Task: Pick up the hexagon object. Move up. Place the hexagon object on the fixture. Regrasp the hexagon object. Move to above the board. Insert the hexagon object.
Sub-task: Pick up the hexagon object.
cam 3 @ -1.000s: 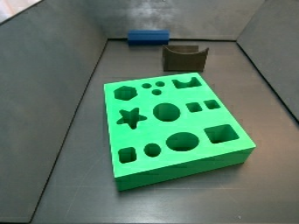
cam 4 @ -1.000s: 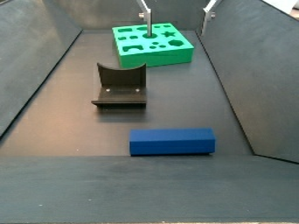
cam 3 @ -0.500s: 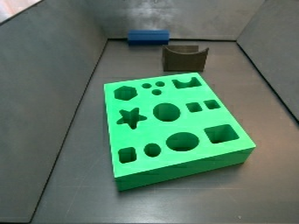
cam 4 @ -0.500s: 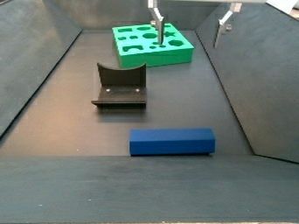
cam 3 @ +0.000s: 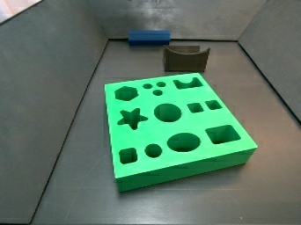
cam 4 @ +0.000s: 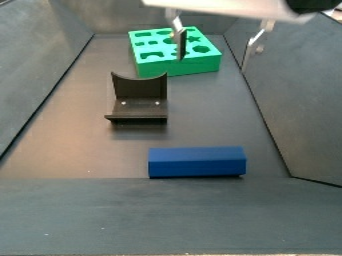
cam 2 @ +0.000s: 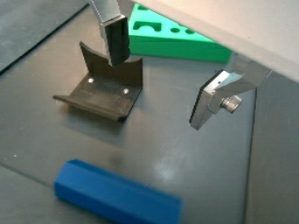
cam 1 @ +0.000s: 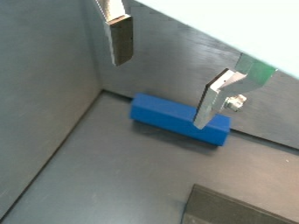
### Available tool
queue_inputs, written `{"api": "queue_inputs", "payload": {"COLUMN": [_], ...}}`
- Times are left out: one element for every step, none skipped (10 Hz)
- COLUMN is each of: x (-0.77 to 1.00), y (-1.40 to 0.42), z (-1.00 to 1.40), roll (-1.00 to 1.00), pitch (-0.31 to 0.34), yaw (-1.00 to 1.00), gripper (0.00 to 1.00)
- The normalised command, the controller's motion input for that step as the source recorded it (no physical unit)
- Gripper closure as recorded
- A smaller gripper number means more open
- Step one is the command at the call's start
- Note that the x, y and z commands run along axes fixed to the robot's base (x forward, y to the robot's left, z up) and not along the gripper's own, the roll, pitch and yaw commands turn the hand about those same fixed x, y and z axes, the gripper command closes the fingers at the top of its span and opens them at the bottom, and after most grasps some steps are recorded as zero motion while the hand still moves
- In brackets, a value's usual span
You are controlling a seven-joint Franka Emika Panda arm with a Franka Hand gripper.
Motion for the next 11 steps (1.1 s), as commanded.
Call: {"api": "queue_inputs", "payload": {"x": [0.17, 0.17, 0.18, 0.2, 0.18, 0.08, 0.0, -0.11, 0.0, 0.0, -0.13], "y": [0.14, 0.17, 0.15, 0.14, 0.11, 0.15, 0.38, 0.49, 0.45, 0.35, 0.25], "z": [-0.27, -0.29, -0.29, -0.29, -0.32, -0.41, -0.56, -0.74, -0.73, -0.71, -0.65], "roll": [0.0, 0.0, 0.0, 0.0, 0.0, 0.0, -0.01, -0.09, -0.08, 0.0, 0.05], "pitch": [0.0, 0.0, 0.0, 0.0, 0.0, -0.01, -0.013, -0.156, -0.126, -0.087, -0.037], "yaw": [-0.86, -0.83, -0.85, -0.86, -0.89, -0.85, -0.57, -0.19, -0.05, -0.02, -0.03], "gripper": [0.0, 0.0, 0.0, 0.0, 0.0, 0.0, 0.0, 0.0, 0.0, 0.0, 0.0]}}
